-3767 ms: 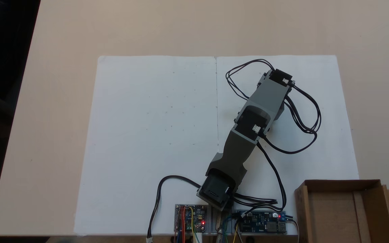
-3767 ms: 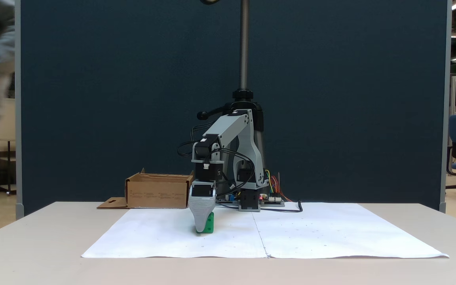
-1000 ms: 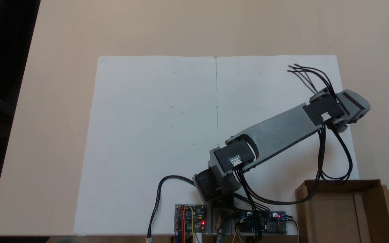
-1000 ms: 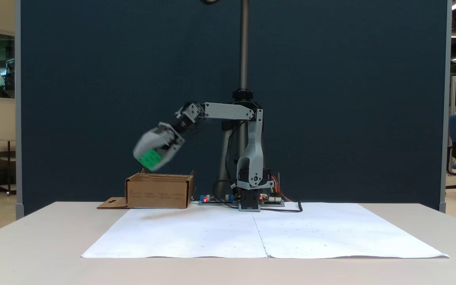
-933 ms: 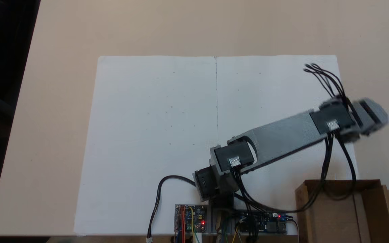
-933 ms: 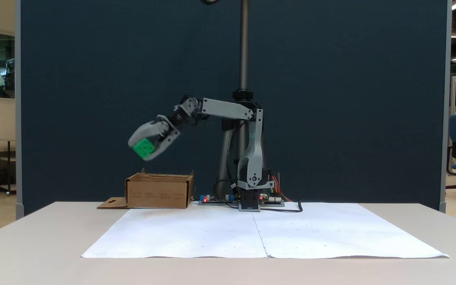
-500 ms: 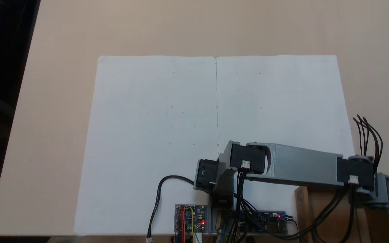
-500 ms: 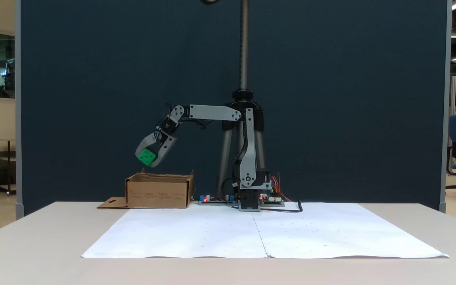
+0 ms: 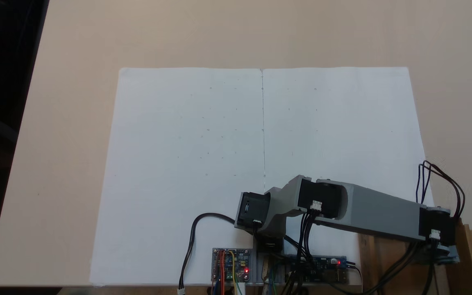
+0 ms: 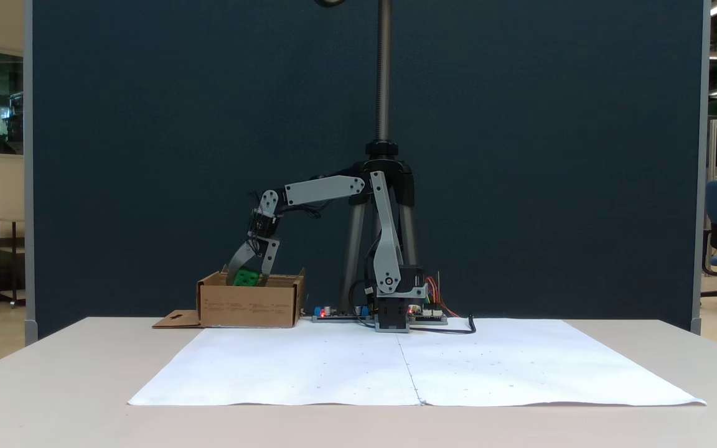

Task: Grasp a green dice and put it in the bin.

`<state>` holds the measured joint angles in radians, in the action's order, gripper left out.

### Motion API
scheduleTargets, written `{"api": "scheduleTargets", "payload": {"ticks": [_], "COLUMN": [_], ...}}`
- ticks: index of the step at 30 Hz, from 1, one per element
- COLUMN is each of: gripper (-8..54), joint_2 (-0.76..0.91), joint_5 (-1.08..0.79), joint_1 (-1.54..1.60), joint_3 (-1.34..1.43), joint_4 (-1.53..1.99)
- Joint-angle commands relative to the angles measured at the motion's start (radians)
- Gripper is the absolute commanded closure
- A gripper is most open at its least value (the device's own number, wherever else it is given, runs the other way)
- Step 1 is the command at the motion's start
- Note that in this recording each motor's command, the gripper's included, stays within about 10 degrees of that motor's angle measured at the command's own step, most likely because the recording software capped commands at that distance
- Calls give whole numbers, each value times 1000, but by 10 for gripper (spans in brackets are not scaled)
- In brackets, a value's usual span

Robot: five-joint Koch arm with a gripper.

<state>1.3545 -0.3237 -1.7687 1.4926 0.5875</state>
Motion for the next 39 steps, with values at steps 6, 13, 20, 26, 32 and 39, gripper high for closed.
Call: {"api": "scheduleTargets", "payload": {"ticks": [6,13,20,26,32,39], "gripper": [32,34,40,39,20,15], "joint_2": [-2,89,295,426,445,509], "joint_5": [-71,98,411,529,525,522], "joint_1": [14,66,278,543,887,1276], "joint_3": [-17,-40,-198,-198,-195,-28], "joint_4": [-35,-184,-272,-341,-341,-341]}}
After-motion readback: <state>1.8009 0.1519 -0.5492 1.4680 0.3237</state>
